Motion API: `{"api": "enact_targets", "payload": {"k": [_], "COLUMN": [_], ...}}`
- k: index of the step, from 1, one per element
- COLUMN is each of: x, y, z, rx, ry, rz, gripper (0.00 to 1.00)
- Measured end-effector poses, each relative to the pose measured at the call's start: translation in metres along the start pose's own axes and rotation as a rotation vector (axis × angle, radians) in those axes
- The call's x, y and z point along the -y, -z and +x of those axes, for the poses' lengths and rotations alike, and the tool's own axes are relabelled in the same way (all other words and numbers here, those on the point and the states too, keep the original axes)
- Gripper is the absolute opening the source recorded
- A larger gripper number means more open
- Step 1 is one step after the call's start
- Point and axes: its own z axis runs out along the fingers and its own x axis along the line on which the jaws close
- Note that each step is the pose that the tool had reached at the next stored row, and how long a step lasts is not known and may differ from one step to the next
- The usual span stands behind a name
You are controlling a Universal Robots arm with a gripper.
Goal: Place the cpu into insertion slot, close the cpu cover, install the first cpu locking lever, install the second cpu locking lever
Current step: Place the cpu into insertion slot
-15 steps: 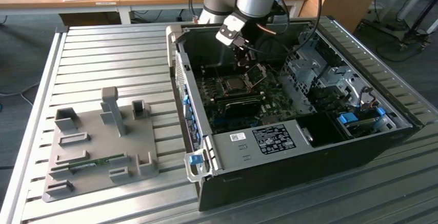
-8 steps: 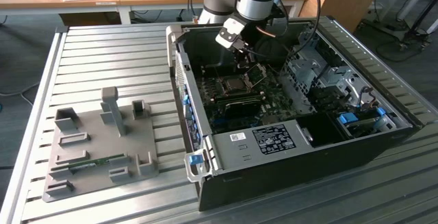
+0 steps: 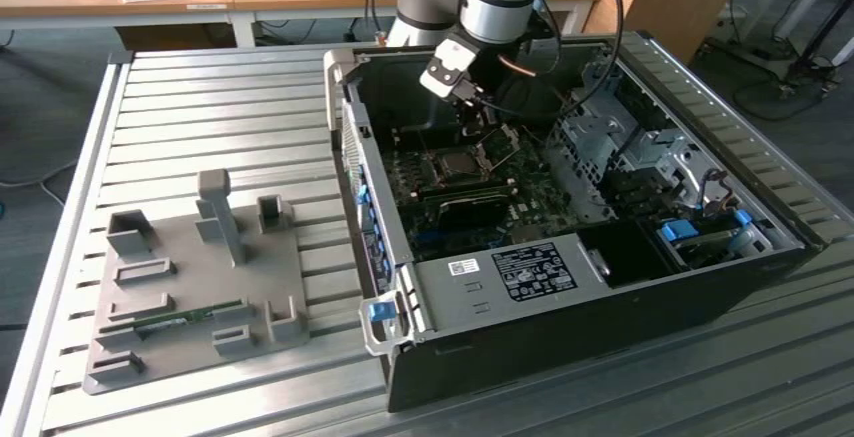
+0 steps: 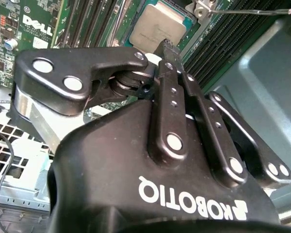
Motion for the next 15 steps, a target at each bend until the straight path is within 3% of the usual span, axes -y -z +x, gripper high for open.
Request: {"api": "enact_targets", "payload": {"k": [15], "x": [-0.0011], "y": [-0.0091], "z": [-0.0024], "rx": [0.0003], "ry": [0.000], "rz": [-0.0003], "gripper": [0.11]}}
